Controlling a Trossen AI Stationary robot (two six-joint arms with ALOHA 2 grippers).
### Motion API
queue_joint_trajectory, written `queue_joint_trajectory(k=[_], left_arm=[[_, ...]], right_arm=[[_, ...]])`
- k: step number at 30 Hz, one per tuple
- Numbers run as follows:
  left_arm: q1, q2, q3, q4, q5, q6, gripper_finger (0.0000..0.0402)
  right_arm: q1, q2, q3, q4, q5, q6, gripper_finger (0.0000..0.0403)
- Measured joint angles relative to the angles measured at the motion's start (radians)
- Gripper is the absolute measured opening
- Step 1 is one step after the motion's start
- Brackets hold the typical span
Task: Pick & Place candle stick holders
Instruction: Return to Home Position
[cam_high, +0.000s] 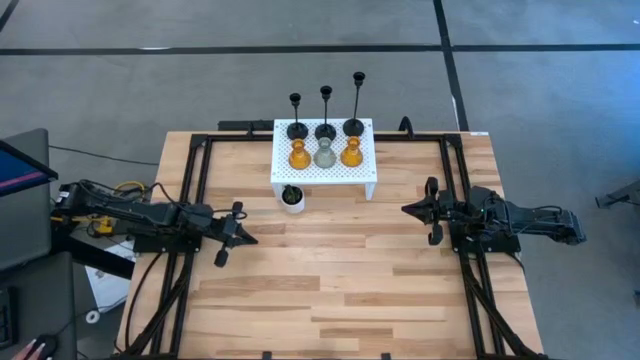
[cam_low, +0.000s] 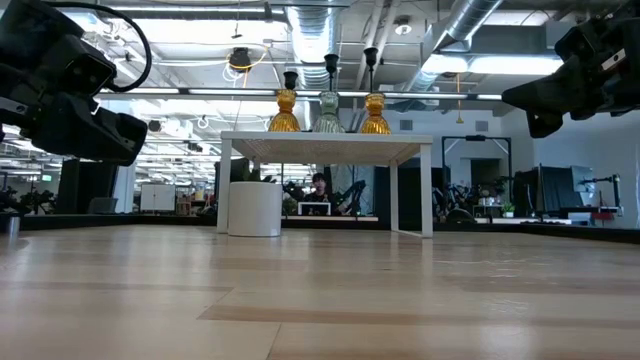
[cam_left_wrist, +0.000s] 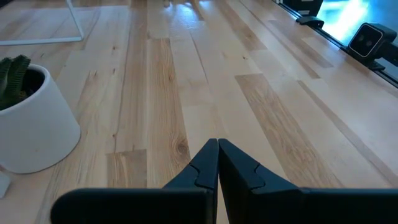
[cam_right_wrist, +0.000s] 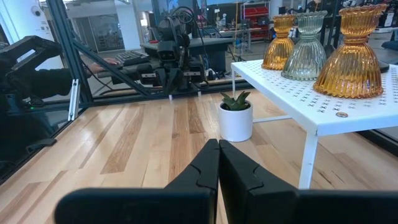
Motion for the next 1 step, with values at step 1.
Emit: queue_joint_trajectory(k=[1], left_arm=[[0.000, 0.000, 0.000, 0.000, 0.000, 0.000, 0.0011]], right_arm=[[0.000, 0.000, 0.000, 0.000, 0.000, 0.000, 0.0000]])
